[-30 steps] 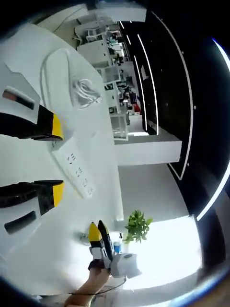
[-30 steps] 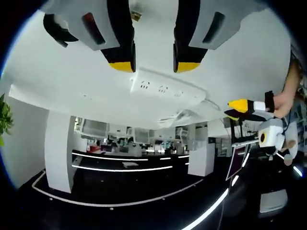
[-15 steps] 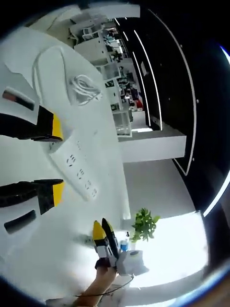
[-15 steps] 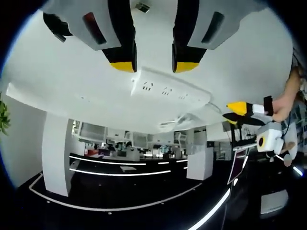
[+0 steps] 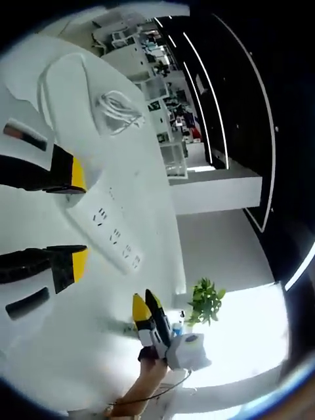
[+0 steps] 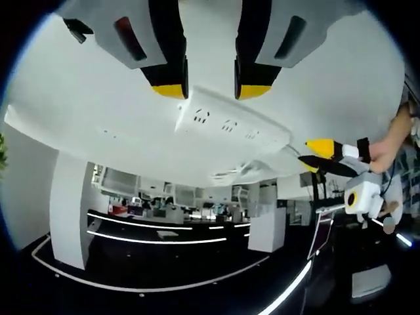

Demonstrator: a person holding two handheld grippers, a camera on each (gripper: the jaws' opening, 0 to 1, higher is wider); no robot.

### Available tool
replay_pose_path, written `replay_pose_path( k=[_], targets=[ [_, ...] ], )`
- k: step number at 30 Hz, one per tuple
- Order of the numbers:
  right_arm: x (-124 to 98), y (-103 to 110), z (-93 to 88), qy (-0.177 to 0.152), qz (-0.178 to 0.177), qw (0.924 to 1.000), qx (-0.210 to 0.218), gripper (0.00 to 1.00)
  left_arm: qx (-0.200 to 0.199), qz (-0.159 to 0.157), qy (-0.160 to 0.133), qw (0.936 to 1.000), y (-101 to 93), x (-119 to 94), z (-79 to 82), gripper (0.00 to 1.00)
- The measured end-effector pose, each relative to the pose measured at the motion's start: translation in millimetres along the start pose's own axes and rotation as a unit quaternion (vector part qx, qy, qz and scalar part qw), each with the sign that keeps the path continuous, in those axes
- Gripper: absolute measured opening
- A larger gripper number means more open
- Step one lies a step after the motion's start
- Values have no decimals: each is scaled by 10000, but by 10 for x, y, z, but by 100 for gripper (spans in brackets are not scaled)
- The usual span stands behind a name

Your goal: Straighten the power strip on the desk, plug the charger into it

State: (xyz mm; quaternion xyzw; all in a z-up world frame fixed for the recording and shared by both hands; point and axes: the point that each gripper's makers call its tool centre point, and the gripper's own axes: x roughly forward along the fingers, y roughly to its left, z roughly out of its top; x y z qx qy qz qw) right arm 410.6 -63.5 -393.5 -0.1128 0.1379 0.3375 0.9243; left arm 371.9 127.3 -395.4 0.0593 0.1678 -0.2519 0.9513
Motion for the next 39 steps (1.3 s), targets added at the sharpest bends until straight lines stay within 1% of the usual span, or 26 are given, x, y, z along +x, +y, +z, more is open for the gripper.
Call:
replay_pose_path(
  k=[6, 11, 13, 19, 23, 26, 29, 35, 39],
  targets=[
    [96, -62, -11, 64, 38, 9999, -78, 26, -122, -34, 26, 9999, 36, 66, -29, 32],
    [171, -100, -25, 127, 54, 9996, -235, 26, -100, -96, 62, 9999, 47, 122, -46, 32],
    [198, -125, -24, 128, 35, 9995, -289, 25, -128, -165, 96, 9997, 40, 146, -63, 32],
    [237, -140, -54, 266, 68, 9990, -340, 25, -92, -187, 172, 9996, 57, 200, -102, 32],
    [266, -175, -48, 278, 42, 9989, -377, 24, -123, -237, 209, 9994, 65, 237, -124, 32],
    [305, -175, -90, 414, 140, 9984, -360, 24, -111, -263, 219, 9994, 62, 262, -138, 32],
    [331, -175, -89, 408, 165, 9980, -445, 24, -120, -299, 221, 9992, 63, 280, -152, 32],
    [405, -162, -105, 491, 279, 9974, -456, 23, -139, -410, 201, 9989, 59, 341, -185, 33],
    [426, -154, -92, 468, 313, 9972, -493, 22, -136, -440, 193, 9988, 69, 351, -201, 32]
  ],
)
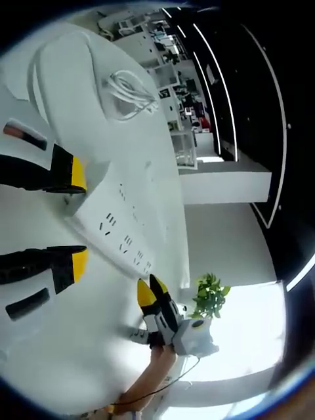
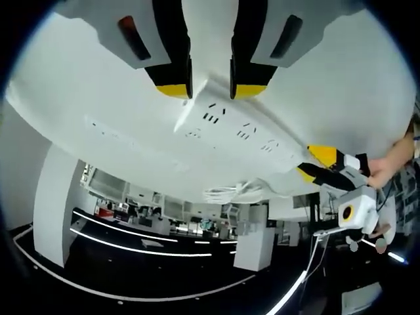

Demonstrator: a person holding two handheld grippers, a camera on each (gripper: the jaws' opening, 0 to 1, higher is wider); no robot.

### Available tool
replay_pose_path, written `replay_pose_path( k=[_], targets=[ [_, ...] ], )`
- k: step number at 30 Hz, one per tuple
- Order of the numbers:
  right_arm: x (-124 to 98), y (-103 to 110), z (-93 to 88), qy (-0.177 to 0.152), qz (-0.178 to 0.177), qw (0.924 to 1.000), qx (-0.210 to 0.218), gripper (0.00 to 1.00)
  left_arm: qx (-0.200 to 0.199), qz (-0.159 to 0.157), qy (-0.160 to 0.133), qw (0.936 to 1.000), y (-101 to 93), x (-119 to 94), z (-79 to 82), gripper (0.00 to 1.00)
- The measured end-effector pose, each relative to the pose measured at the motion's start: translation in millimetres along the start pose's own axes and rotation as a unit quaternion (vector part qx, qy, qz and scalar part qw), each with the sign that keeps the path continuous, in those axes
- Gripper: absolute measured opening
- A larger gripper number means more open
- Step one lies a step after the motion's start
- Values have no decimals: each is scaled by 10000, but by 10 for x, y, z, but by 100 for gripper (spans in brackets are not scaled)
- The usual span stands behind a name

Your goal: Straighten the power strip on the desk, plug the charger into it

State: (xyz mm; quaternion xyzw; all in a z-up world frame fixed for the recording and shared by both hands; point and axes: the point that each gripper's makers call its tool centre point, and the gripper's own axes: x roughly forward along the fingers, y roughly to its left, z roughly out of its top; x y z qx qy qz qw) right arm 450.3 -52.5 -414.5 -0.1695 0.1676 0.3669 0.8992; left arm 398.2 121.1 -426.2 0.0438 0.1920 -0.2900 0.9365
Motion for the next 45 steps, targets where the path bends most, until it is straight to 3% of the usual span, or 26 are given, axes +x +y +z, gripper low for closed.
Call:
replay_pose_path(
  k=[13, 19, 45],
  targets=[
    [48, 22, -44, 223, -13, 9996, -143, 22, -93, 28, -71, 9999, 35, 34, 3, 30],
    [40, 24, -45, 255, -42, 9996, -139, 21, 136, 220, -37, 9997, 49, 41, -6, 28],
    [-79, 162, -66, 233, -68, 9997, -97, 17, 174, -30, -6, 9998, 67, -40, -29, 27]
  ],
)
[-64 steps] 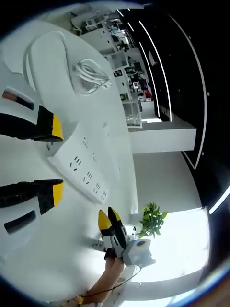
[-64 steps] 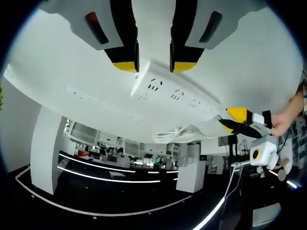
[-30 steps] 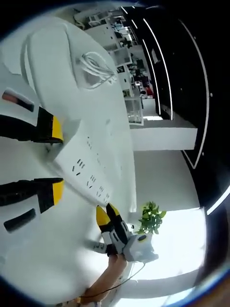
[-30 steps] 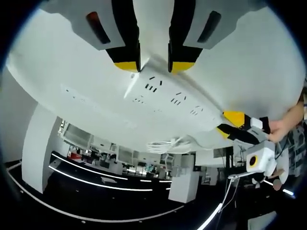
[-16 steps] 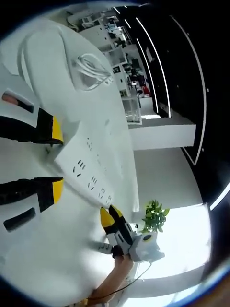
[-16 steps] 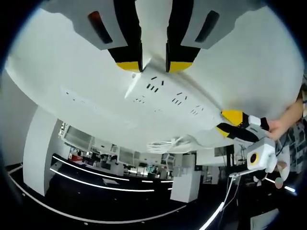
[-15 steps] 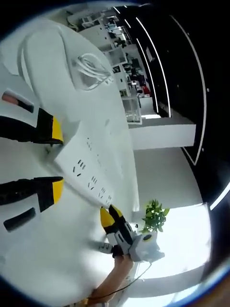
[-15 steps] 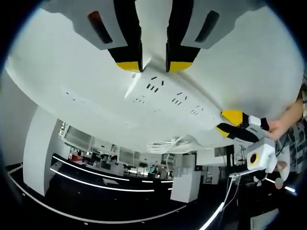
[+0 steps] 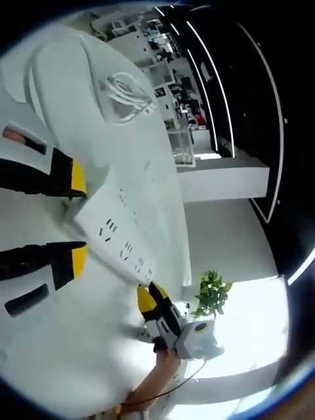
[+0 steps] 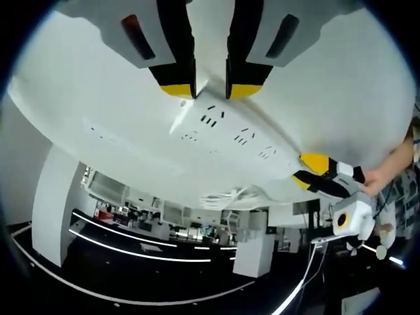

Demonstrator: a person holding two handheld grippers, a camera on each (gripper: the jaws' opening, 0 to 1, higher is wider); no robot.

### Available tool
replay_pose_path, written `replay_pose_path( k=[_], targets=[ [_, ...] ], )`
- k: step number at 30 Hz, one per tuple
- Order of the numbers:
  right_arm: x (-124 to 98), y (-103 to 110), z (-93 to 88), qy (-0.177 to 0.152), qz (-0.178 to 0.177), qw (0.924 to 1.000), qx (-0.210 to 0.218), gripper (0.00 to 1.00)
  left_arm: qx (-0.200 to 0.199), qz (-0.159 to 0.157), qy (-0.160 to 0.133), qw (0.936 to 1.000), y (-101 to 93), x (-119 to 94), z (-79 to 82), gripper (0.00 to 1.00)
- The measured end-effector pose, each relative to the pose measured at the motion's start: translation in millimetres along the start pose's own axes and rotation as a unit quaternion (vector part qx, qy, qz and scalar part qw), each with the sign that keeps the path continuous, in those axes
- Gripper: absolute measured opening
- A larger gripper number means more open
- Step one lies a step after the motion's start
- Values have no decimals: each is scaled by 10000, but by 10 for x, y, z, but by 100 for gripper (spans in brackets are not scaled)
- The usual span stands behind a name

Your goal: Straighten the power strip on the desk, plug the charger into it

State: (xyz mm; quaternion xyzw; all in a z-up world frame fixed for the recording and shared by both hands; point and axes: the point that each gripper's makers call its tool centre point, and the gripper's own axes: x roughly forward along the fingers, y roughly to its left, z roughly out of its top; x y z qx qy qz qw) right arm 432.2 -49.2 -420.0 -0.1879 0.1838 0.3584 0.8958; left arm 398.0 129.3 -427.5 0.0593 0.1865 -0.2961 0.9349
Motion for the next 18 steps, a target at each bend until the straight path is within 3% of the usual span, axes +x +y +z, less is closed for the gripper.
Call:
replay_pose_path(
  k=[18],
  targets=[
    [-112, 125, -41, 16, 89, 10000, 13, 15, -59, -61, 75, 9999, -31, -73, -31, 26]
  ],
)
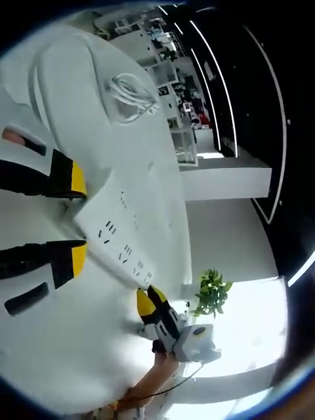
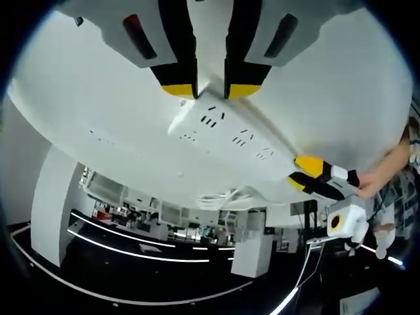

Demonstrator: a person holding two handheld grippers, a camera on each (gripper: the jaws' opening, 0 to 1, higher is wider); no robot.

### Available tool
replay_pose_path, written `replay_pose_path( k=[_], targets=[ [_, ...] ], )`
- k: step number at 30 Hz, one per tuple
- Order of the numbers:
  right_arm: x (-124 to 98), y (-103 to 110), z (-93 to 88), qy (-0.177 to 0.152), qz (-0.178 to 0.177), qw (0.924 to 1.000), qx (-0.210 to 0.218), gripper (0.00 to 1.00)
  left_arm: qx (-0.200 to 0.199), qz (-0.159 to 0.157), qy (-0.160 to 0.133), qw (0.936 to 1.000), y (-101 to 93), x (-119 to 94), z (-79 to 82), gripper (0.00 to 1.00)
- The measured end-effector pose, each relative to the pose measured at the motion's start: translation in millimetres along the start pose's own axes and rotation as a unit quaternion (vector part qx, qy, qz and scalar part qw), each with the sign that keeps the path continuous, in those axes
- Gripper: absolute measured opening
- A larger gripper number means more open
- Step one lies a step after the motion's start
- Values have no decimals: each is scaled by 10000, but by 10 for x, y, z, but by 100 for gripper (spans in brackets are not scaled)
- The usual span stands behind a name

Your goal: Straighten the power strip on the desk, plug the charger into it

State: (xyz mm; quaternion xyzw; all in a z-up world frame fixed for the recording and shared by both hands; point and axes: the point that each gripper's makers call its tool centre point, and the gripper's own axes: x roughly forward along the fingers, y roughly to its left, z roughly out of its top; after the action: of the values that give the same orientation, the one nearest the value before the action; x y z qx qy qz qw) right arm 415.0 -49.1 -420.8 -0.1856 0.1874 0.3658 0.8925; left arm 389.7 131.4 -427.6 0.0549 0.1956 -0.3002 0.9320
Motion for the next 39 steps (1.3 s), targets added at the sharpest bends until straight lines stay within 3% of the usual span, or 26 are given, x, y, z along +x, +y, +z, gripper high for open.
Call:
replay_pose_path(
  k=[15, 39],
  targets=[
    [-58, 68, -46, 56, 118, 9999, -19, 13, 45, 1, 68, 10000, -58, -53, -38, 26],
    [-223, 221, -108, 361, 293, 9983, -341, 13, 5, -249, 229, 9994, -146, -154, -64, 27]
  ],
)
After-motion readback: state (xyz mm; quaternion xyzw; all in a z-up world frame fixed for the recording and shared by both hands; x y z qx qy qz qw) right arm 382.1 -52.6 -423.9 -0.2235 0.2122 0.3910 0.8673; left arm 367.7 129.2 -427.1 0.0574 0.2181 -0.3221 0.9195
